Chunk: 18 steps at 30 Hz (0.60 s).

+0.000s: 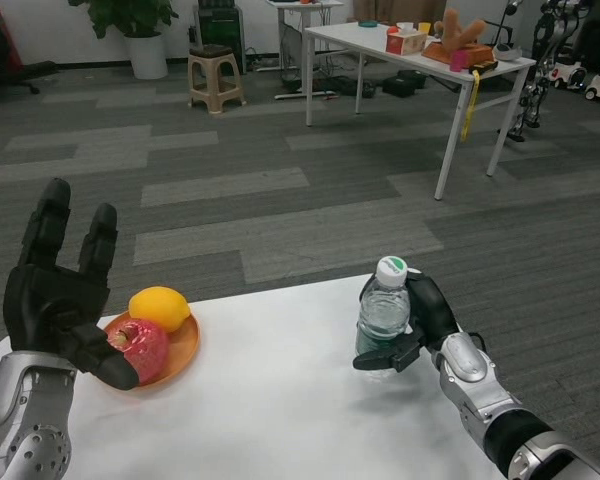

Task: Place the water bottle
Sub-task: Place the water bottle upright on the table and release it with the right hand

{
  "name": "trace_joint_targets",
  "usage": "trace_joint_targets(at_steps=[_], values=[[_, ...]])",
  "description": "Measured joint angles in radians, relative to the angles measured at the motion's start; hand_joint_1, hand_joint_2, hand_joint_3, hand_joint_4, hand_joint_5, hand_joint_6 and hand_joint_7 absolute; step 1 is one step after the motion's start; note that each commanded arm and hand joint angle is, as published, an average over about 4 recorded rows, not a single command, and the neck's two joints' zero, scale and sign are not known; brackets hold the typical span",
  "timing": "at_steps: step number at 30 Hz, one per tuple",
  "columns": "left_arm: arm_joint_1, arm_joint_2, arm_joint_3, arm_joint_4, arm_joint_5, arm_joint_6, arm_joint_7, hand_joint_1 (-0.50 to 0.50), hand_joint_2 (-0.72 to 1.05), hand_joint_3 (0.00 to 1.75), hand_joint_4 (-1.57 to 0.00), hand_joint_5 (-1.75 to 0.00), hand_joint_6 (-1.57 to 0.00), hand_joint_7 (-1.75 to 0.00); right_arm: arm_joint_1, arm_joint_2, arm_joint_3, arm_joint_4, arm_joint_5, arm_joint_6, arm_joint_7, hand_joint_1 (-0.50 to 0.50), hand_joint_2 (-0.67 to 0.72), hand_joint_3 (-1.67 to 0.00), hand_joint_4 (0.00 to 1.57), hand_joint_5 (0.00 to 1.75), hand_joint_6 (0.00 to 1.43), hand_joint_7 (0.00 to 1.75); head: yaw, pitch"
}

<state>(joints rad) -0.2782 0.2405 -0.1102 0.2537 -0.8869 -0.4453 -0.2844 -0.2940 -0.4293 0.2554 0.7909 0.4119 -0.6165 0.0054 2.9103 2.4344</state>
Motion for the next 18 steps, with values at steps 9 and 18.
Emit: trace_joint_targets(at_steps=[9,18], values=[[0.000,0.000,-0.002,0.000,0.000,0.000,0.000,-0.50,-0.68,0.09,0.00,0.00,0.00,0.00,0.014,0.006,-0.009,0.033,-0.071,-0.029,-0.001,0.38,-0.10,-0.40,1.57,1.36,1.26,1.55,-0.008,-0.007],[0.000,0.000,-0.004,0.000,0.000,0.000,0.000,-0.50,-0.66,0.09,0.00,0.00,0.00,0.00,0.019,0.015,-0.016,0.042,-0.067,-0.040,-0.002,0.40,-0.10,-0.40,1.57,1.50,1.10,1.69,-0.015,-0.014]])
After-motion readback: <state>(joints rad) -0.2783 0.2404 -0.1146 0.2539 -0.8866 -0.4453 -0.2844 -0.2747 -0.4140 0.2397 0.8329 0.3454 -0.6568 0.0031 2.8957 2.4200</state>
